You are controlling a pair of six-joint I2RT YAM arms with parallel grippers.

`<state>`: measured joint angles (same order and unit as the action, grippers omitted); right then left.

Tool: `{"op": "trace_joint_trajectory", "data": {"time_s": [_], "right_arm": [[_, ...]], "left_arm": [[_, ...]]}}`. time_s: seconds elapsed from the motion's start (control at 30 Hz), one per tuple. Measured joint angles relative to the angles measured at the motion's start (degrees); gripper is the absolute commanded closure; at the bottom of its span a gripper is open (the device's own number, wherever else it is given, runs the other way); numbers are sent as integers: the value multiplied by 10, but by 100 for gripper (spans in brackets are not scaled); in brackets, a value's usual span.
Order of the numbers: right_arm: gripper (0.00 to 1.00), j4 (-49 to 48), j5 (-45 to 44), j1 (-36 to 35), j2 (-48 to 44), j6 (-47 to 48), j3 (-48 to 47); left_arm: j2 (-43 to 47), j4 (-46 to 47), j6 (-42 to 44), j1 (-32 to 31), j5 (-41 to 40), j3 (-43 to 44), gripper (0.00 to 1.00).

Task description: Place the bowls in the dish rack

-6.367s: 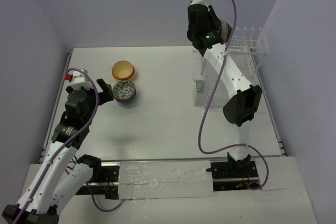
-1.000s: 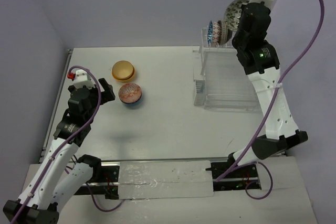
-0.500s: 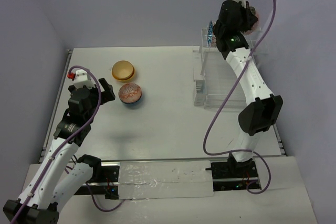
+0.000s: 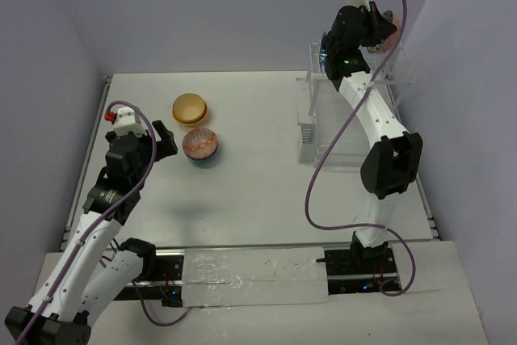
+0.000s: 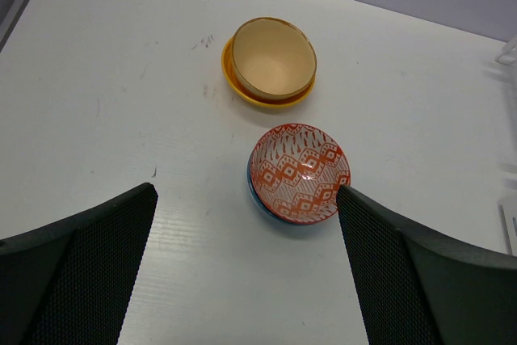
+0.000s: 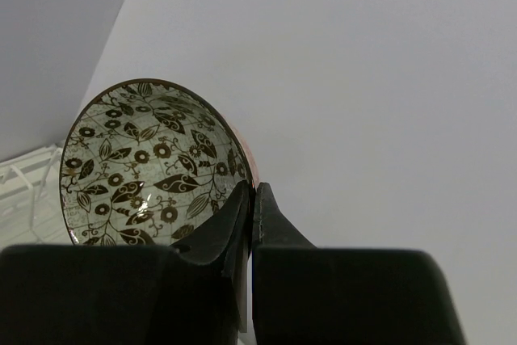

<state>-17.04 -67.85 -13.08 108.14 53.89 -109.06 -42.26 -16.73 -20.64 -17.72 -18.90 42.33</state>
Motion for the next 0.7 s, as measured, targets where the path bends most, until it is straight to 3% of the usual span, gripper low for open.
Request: {"op": "trace_joint_trajectory", "data": {"time_s": [0.37, 0.7], "right_arm": [[100, 9, 24, 0, 31, -5, 38], [100, 61, 65, -4, 33, -65, 43]], "left_arm": [[-5, -1, 0, 0, 0, 0, 1], [-5, -1, 0, 0, 0, 0, 1]]}}
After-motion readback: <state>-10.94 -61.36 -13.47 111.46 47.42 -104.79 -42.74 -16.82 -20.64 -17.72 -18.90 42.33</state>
